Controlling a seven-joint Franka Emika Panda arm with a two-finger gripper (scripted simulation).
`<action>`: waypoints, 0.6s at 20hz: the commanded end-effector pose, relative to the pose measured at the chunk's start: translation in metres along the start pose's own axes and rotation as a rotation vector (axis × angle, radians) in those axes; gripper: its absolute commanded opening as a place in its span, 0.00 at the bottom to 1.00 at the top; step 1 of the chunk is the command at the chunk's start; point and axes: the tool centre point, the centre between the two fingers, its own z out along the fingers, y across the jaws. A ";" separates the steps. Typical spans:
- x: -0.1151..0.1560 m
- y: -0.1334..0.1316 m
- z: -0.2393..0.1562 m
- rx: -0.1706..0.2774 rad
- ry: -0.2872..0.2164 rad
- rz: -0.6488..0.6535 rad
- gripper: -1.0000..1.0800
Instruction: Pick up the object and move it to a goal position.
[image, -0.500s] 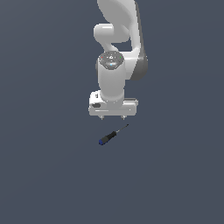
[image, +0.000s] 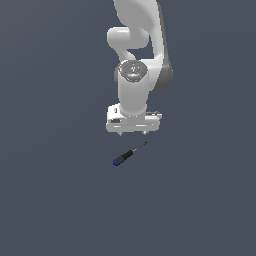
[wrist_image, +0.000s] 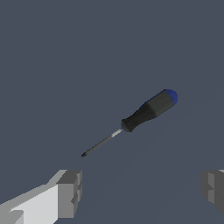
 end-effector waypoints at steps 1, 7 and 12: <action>-0.003 -0.004 0.002 0.001 -0.009 -0.011 0.96; -0.002 -0.004 0.003 0.001 -0.007 0.004 0.96; -0.001 -0.004 0.008 0.003 -0.005 0.053 0.96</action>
